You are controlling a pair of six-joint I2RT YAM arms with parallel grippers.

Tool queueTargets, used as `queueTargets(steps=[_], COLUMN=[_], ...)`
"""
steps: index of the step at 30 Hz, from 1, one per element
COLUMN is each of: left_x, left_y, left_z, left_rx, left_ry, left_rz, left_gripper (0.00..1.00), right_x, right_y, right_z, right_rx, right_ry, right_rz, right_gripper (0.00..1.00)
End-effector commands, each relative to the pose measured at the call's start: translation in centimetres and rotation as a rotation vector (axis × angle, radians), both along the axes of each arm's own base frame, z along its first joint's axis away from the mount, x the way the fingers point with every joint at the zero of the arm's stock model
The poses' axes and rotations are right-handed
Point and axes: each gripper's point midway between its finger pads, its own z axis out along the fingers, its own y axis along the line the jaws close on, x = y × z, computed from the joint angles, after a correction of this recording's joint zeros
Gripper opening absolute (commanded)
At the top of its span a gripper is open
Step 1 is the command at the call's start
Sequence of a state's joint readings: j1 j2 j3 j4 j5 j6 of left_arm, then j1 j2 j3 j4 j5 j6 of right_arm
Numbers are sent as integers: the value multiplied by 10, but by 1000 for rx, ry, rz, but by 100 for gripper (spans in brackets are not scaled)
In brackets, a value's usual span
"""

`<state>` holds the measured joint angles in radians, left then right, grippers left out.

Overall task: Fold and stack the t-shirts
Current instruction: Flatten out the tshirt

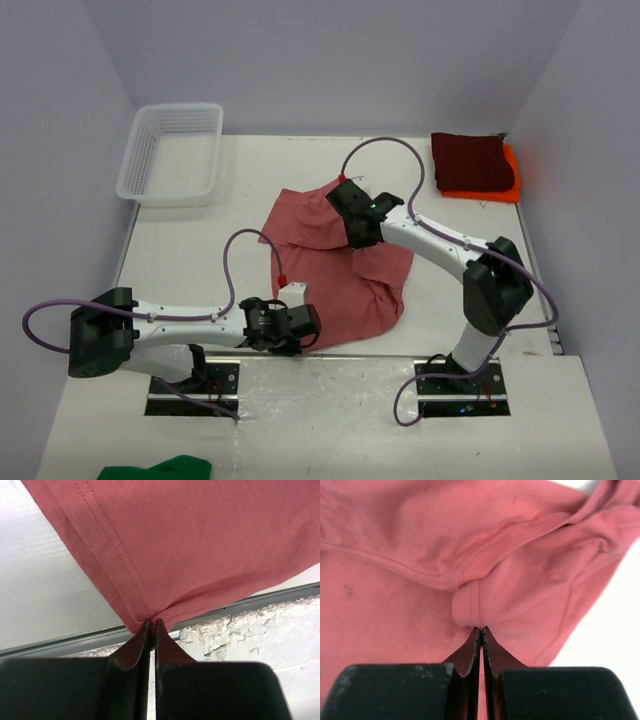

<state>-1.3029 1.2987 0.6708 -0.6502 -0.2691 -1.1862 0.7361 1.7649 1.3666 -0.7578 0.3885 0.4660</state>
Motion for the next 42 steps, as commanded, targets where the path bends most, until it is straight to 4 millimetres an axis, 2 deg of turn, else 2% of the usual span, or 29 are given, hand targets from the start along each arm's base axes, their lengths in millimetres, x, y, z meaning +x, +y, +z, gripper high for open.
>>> queueTargets(steps=[1, 2, 4, 5, 8, 9, 11, 12, 14, 16, 17, 19, 26, 28, 31, 32, 34, 38, 42], left_x=[3, 3, 3, 3, 4, 4, 4, 4, 4, 4, 4, 3, 4, 4, 4, 4, 4, 5, 8], left_y=[-4, -5, -6, -6, -8, -9, -10, -12, -13, -13, -13, -12, -12, -12, -11, -11, -13, -13, -11], left_z=[3, 4, 3, 3, 3, 4, 3, 3, 3, 3, 4, 3, 6, 6, 4, 4, 4, 4, 8], left_rx=[-33, -35, -32, -31, -34, -37, -34, -38, -32, -30, -34, -36, -35, -34, -31, -32, -37, -30, -35], left_ry=[-15, -16, -15, -14, -16, -17, -14, -14, -13, -12, -12, -9, -14, -13, -11, -11, -10, -14, -26], left_rz=[13, 11, 8, 8, 5, 5, 0, -2, -8, -10, -7, -3, -2, -2, -1, -2, -6, -9, 7], left_gripper=[0, 0, 0, 0, 0, 0, 0, 0, 0, 0, 0, 0, 0, 0, 0, 0, 0, 0, 0], right_x=[-3, -7, -24, -25, -50, -61, -67, -72, -82, -88, -94, -98, -109, -110, -108, -107, -106, -100, -96], right_y=[-4, -6, -16, -17, -30, -39, -41, -45, -41, -32, -34, -30, -38, -39, -37, -29, -19, 14, 33], right_z=[79, 96, 107, 107, 99, 84, 67, 47, 22, 8, -2, -11, -45, -46, -33, -25, -17, 1, -6], right_rx=[77, 108, 128, 128, 142, 128, 124, 87, 85, 102, 94, 104, 54, 43, 33, 65, 89, 169, 182], right_ry=[-125, -150, -154, -149, -129, -103, -70, -27, 30, 53, 76, 92, 158, 146, 87, 78, 69, 59, 90], right_rz=[16, 18, 16, 10, -3, -7, -15, -23, -20, -13, -18, -21, -49, -55, -43, -22, 15, 95, 139], right_gripper=[0, 0, 0, 0, 0, 0, 0, 0, 0, 0, 0, 0, 0, 12, 34, 37, 38, 38, 38])
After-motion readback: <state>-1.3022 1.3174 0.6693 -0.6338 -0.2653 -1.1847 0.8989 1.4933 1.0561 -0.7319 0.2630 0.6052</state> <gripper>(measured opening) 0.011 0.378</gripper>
